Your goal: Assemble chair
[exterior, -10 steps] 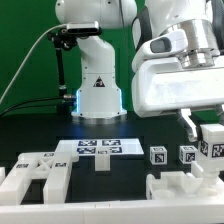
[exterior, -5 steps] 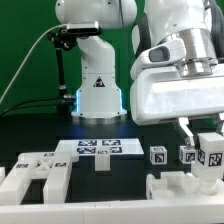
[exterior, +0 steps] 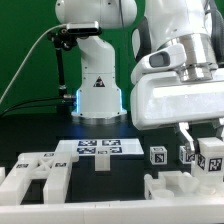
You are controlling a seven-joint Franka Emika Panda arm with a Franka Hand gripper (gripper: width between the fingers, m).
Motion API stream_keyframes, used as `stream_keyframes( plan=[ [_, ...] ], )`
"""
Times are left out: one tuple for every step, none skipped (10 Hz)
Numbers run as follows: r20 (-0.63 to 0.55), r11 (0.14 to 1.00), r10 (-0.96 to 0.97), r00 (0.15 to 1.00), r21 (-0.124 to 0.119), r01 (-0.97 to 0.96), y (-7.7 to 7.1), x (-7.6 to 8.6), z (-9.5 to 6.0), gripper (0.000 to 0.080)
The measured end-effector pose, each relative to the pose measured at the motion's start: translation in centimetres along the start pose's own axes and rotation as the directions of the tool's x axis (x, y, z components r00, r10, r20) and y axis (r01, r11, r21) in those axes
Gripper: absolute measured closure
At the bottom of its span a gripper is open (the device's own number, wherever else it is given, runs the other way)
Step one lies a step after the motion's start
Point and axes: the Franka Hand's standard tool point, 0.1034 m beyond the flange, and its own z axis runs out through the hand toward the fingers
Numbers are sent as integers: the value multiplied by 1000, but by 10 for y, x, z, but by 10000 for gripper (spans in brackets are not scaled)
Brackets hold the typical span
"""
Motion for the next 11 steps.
stream_keyframes(
  plan=[
    [4, 1000, 0, 1000, 0, 0, 0, -2, 2, 512],
    [-3, 1000, 0, 1000, -1, 0, 0, -2, 2, 512],
    [-15, 1000, 0, 1000, -2, 0, 0, -1, 2, 512],
    [-26, 1000, 0, 1000, -4, 0, 1, 0, 3, 512],
    [-29, 1000, 0, 1000, -4, 0, 1, 0, 3, 512],
    [-29, 1000, -5, 1000, -5, 5, 2, 0, 3, 512],
    [-29, 1000, -5, 1000, -5, 5, 1, 0, 3, 512],
    [-29, 1000, -5, 1000, -5, 5, 1, 0, 3, 402],
    [-29, 1000, -5, 1000, -5, 5, 1, 0, 3, 264],
    [-29, 1000, -5, 1000, -5, 5, 1, 0, 3, 186],
    [-29, 1000, -5, 1000, -5, 5, 1, 0, 3, 186]
  ],
)
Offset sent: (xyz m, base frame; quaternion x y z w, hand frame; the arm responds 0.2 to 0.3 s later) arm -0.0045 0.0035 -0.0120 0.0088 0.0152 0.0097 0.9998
